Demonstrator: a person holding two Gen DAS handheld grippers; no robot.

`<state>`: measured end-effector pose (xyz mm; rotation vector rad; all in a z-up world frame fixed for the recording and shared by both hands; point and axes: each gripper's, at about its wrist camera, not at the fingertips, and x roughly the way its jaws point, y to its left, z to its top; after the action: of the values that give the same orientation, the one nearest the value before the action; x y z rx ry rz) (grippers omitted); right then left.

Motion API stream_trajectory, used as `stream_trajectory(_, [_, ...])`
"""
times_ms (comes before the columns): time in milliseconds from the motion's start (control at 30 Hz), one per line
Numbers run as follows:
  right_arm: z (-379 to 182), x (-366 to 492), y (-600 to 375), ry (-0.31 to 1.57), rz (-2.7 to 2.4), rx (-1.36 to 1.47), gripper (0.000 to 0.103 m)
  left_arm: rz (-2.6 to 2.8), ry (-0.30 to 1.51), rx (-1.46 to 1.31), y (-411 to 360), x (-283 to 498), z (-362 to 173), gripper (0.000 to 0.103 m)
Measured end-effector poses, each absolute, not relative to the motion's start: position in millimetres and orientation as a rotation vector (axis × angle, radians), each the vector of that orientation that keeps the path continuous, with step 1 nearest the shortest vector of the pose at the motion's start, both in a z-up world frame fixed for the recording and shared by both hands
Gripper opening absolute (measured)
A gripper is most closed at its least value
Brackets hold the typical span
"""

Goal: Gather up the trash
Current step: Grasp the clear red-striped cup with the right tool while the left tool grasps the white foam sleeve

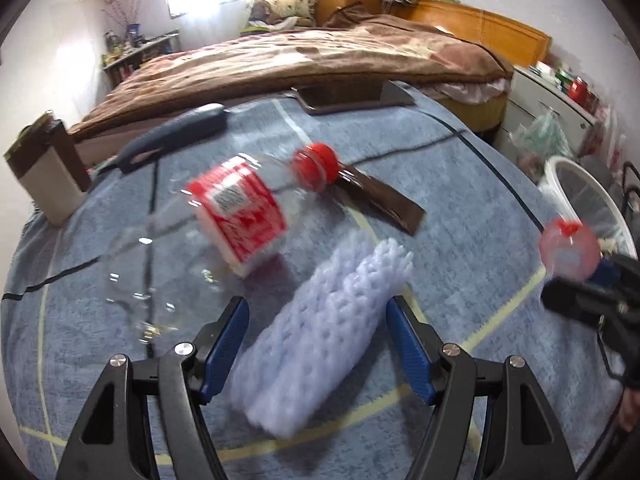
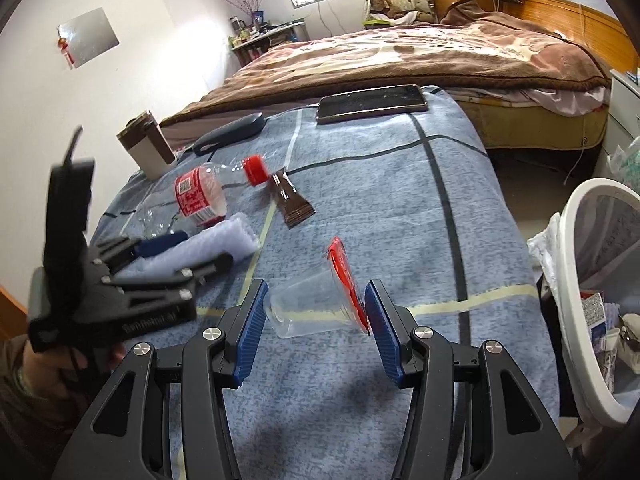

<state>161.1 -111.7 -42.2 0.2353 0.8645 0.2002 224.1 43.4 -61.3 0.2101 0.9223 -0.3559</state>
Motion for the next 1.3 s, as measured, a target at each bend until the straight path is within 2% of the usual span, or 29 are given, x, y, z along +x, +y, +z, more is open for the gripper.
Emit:
stream_trajectory(100, [-41, 161, -114, 0.855, 0.19, 0.247, 0.052, -0.374, 0.949, 0.186, 43, 223, -67, 0.073])
stream_trajectory(367, [-40, 155, -116, 0.844, 0.19, 0.258, 0.052, -0.372, 0.941, 0.122, 44, 214, -63, 0.052])
stream_trajectory(400, [-40, 154, -116, 0.845, 0.19, 0.253, 0.052, -0.379, 0.939, 0.111, 43, 213, -63, 0.04])
stream_trajectory(433, [-40, 153, -116, 0.846, 0.188, 0.249, 0.052, -0.379, 0.937, 0.103, 41, 212, -62, 0.035])
stream_trajectory(700, [-37, 147, -131, 0.838, 0.162, 0.239, 0.052, -0.358, 0.908, 0.058, 31, 201, -53, 0.031])
stream_trajectory(1300, [-20, 131, -166, 0.777, 0.135, 0.261, 0.052, -0.39, 0.809, 0.025, 1, 173, -15, 0.031])
